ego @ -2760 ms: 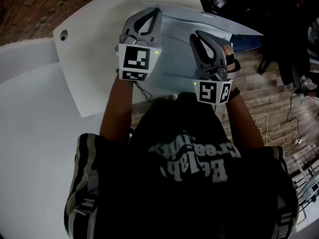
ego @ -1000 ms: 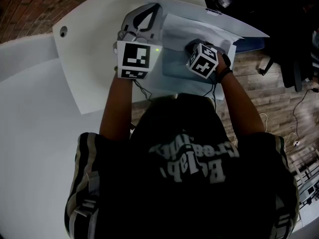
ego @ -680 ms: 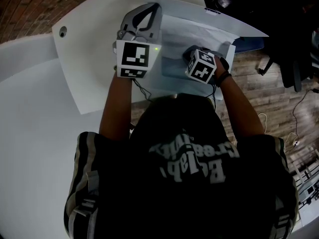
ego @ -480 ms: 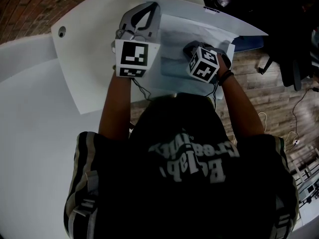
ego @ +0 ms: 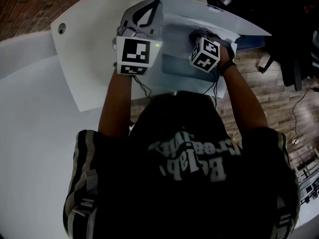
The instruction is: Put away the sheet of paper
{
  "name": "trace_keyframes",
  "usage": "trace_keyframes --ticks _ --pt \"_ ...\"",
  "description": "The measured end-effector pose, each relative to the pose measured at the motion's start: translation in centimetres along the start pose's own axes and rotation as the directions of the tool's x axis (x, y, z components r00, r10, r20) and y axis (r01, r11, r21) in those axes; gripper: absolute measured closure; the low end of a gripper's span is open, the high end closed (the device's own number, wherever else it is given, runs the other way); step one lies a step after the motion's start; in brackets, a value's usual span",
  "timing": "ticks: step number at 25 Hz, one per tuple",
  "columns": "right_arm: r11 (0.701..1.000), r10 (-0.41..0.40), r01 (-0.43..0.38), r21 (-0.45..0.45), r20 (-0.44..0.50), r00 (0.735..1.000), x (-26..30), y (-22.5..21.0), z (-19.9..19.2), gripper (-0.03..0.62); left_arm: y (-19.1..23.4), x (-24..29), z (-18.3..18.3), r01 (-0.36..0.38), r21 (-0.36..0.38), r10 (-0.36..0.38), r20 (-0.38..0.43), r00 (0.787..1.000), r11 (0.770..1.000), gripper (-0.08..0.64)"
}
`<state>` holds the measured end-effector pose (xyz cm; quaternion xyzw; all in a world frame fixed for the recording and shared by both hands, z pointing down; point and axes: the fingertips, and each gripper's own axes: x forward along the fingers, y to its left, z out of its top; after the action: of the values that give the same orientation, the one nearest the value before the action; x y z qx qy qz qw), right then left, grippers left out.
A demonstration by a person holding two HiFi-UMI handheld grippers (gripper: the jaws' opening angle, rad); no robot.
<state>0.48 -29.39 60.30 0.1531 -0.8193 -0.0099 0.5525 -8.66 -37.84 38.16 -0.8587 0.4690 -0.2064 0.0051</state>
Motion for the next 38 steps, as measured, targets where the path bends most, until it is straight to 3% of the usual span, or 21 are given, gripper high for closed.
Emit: trace_keyframes --ticks 7,23,25,28,30,34,38 --pt "0.996 0.044 -0.044 -0.082 -0.001 0.999 -0.2 1.5 0.3 0.598 0.1 -0.1 -0.2 0.005 -0.005 -0.005 -0.009 1.0 1.0 0.558" --pt "0.99 0.105 -0.105 -0.092 -0.002 0.994 -1.3 7.0 0.3 0.598 -0.1 -0.5 -0.7 0.008 -0.012 -0.008 -0.021 1.0 1.0 0.558" --pt "0.993 0.066 -0.064 -0.096 0.012 0.998 -1.5 6.4 0.5 0.598 -0.2 -0.4 -0.8 0.009 -0.011 -0.009 -0.024 1.0 1.0 0.558" --pt "0.996 -0.085 0.087 -0.021 0.073 0.994 -2.4 2.8 1.3 0.598 -0.1 -0.3 -0.9 0.01 -0.004 -0.01 -0.032 0.999 1.0 0.558" --pt "0.992 -0.13 0.129 0.014 0.061 0.99 -2.2 1.1 1.0 0.598 0.0 -0.3 -0.9 0.006 -0.004 -0.006 -0.036 0.999 1.0 0.558" --pt "0.995 -0.096 0.096 0.007 -0.015 0.995 -0.9 0.6 -0.9 0.598 -0.3 -0.2 -1.0 0.002 -0.006 -0.003 -0.037 0.999 1.0 0.558" --pt "0.998 -0.066 0.066 0.002 -0.015 0.998 -0.7 1.5 -0.9 0.598 -0.3 -0.2 -1.0 0.001 -0.005 -0.002 -0.039 0.999 1.0 0.558"
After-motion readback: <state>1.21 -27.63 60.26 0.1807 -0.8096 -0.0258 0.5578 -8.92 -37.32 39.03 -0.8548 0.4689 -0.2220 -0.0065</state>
